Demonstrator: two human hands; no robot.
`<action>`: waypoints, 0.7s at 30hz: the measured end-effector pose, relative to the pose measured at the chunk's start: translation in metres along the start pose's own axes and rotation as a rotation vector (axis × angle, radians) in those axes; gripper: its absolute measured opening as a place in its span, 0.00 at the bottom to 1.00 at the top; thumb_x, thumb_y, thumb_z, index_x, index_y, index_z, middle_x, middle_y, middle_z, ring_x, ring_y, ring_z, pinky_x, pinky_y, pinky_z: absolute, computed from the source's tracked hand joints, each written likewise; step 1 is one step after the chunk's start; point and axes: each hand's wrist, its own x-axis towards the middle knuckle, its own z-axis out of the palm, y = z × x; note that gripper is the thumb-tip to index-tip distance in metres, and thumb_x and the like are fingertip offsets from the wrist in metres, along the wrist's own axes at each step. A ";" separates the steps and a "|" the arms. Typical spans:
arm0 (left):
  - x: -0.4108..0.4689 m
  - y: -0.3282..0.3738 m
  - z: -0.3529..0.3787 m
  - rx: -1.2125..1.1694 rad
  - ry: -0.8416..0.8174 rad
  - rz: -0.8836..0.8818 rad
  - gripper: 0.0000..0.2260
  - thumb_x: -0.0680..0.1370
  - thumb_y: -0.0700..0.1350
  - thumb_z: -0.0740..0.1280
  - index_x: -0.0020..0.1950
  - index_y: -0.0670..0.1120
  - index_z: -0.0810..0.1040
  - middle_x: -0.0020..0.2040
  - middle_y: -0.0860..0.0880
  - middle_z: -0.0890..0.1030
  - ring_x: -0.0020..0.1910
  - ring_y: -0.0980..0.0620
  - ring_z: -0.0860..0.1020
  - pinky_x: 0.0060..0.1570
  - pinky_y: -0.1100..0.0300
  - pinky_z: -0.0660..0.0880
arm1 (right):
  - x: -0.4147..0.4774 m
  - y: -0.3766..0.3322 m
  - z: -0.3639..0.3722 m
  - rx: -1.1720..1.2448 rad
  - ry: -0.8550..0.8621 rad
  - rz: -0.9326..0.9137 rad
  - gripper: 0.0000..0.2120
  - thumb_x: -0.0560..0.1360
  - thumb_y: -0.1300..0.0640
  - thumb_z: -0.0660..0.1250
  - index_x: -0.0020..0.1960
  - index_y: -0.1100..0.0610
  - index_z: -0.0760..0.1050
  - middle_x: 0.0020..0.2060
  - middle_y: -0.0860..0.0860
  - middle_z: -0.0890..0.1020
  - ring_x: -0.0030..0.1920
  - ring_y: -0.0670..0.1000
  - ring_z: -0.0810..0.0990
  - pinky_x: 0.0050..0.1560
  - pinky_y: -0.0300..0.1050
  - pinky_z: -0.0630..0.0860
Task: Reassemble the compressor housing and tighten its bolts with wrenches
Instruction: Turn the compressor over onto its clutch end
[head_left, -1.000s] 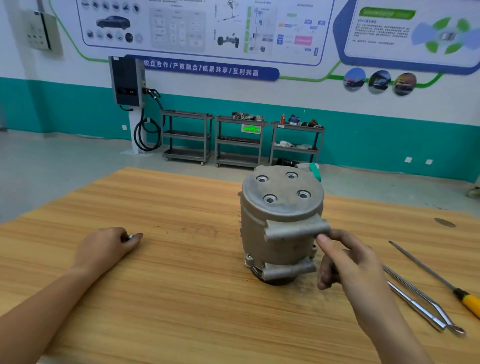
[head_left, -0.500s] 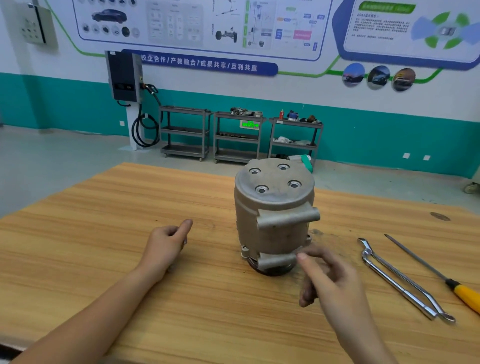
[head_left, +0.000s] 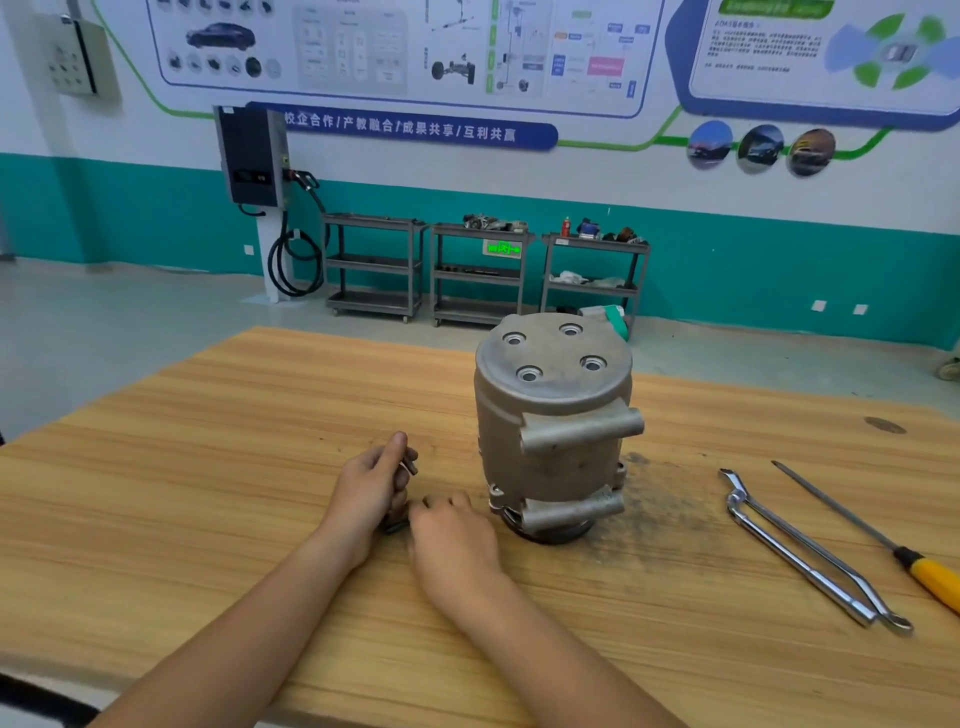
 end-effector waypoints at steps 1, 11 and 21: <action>0.000 0.000 -0.001 -0.018 -0.014 0.003 0.12 0.81 0.47 0.59 0.42 0.42 0.75 0.23 0.53 0.68 0.17 0.58 0.61 0.19 0.70 0.57 | 0.001 0.000 0.001 -0.005 0.017 -0.004 0.13 0.80 0.60 0.56 0.63 0.61 0.70 0.61 0.57 0.75 0.63 0.58 0.67 0.56 0.53 0.69; 0.006 0.070 -0.002 -0.052 -0.170 0.223 0.06 0.81 0.41 0.58 0.47 0.43 0.73 0.32 0.49 0.72 0.19 0.59 0.62 0.20 0.68 0.60 | -0.078 0.036 -0.119 1.048 0.533 -0.153 0.15 0.65 0.53 0.74 0.48 0.38 0.80 0.39 0.38 0.84 0.40 0.38 0.82 0.40 0.28 0.75; -0.007 0.147 0.071 0.456 -0.365 0.580 0.06 0.80 0.42 0.61 0.47 0.42 0.76 0.27 0.51 0.71 0.20 0.60 0.66 0.21 0.68 0.64 | -0.012 0.100 -0.202 0.343 0.691 0.003 0.09 0.71 0.59 0.73 0.50 0.58 0.82 0.41 0.50 0.83 0.41 0.43 0.78 0.49 0.32 0.72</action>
